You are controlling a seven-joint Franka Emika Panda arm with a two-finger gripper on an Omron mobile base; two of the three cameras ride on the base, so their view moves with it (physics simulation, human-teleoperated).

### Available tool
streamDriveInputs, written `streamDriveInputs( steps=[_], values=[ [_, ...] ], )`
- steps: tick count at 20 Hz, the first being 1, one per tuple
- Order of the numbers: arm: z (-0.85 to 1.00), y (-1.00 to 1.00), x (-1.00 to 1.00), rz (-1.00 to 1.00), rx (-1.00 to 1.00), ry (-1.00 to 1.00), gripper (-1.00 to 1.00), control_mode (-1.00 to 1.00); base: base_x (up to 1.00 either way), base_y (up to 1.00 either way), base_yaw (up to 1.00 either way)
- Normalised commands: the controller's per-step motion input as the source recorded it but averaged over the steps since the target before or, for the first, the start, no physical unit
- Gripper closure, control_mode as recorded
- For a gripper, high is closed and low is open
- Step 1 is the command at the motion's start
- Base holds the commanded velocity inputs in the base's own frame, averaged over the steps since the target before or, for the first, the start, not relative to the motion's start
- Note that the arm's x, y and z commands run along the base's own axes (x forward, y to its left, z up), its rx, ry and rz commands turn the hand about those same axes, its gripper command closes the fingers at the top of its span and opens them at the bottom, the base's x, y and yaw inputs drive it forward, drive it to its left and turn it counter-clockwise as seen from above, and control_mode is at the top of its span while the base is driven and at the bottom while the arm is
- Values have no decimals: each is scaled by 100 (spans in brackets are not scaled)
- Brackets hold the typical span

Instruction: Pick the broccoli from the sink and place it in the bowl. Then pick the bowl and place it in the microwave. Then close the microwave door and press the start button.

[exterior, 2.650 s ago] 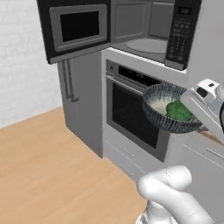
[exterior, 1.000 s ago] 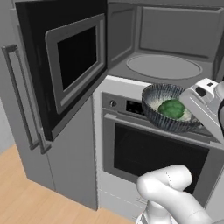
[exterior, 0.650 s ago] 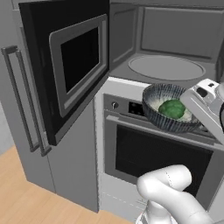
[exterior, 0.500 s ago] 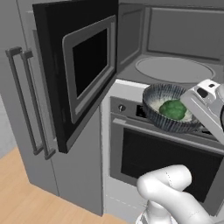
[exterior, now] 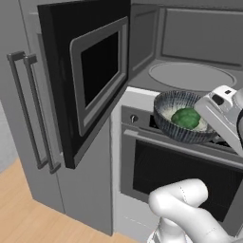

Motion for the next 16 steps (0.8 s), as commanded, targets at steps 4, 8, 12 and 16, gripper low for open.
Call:
streamDriveInputs(
  steps=[4, 8, 12, 16],
  values=[
    [0, 0, 0, 0, 0, 0, 100, 100, 0, -16, 19],
    [0, 0, 0, 0, 0, 0, 100, 100, 0, -3, 6],
    [34, 0, -23, -2, 0, -11, 100, -100, -3, 0, -1],
    [45, 0, -16, -21, 0, -8, 100, -100, 0, 0, 0]
  ],
)
